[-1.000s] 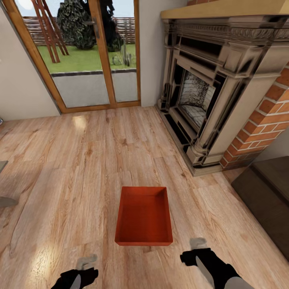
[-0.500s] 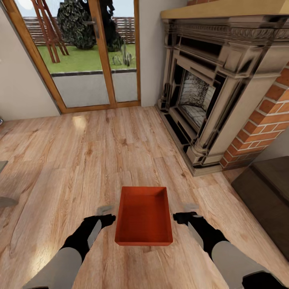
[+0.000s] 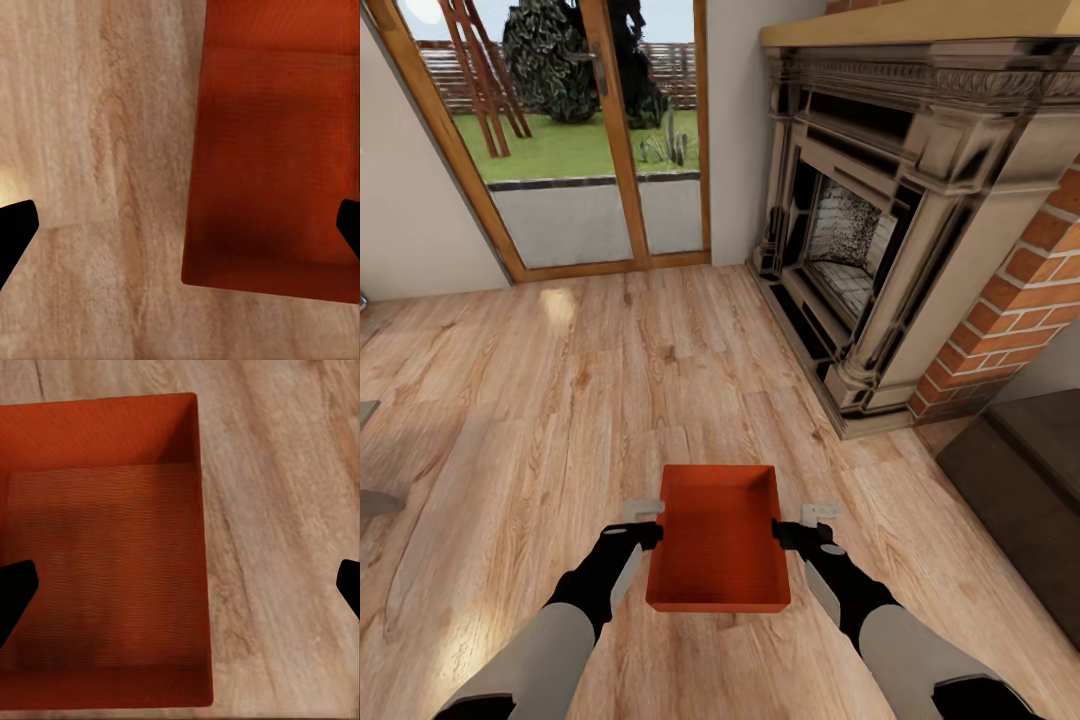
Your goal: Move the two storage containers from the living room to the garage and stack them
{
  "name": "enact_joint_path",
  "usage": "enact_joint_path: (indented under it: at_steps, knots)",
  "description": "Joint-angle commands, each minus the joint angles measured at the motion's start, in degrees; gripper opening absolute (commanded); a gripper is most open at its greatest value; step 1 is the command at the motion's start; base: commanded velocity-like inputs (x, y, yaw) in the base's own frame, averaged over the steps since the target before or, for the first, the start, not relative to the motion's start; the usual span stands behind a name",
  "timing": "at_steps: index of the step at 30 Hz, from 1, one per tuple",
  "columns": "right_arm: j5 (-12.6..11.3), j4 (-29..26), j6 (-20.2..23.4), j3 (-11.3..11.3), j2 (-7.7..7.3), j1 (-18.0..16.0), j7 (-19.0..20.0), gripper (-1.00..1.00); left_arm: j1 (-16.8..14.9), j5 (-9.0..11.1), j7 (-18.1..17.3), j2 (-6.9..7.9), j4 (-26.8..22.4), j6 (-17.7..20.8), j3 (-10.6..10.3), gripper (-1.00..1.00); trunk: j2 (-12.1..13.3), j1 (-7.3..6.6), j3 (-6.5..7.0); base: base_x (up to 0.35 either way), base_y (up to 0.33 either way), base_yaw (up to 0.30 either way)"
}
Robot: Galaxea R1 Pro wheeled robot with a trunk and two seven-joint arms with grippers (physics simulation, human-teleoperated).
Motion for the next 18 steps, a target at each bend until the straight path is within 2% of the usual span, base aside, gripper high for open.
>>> enact_joint_path:
  at_steps: [1,8,18]
  knots:
    - [-0.3,0.1,0.0,0.5,-0.04,0.0,-0.4,1.0,0.0,-0.6,-0.2,-0.08,-0.2,0.3,0.4,1.0,0.0,0.0,-0.04,0.0,0.0,0.0]
    - [1.8,1.7,-0.2,0.5,0.0,0.0,0.0,1.0,0.0,-0.6,-0.1,-0.08,-2.1,0.2,0.4,1.0,0.0,0.0,-0.04,0.0,0.0,0.0]
    - [2.0,2.2,-0.2,0.5,-0.01,0.0,0.0,1.0,0.1,-0.6,0.2,-0.16,-2.5,-0.1,0.6,1.0,0.0,0.0,-0.04,0.0,0.0,0.0]
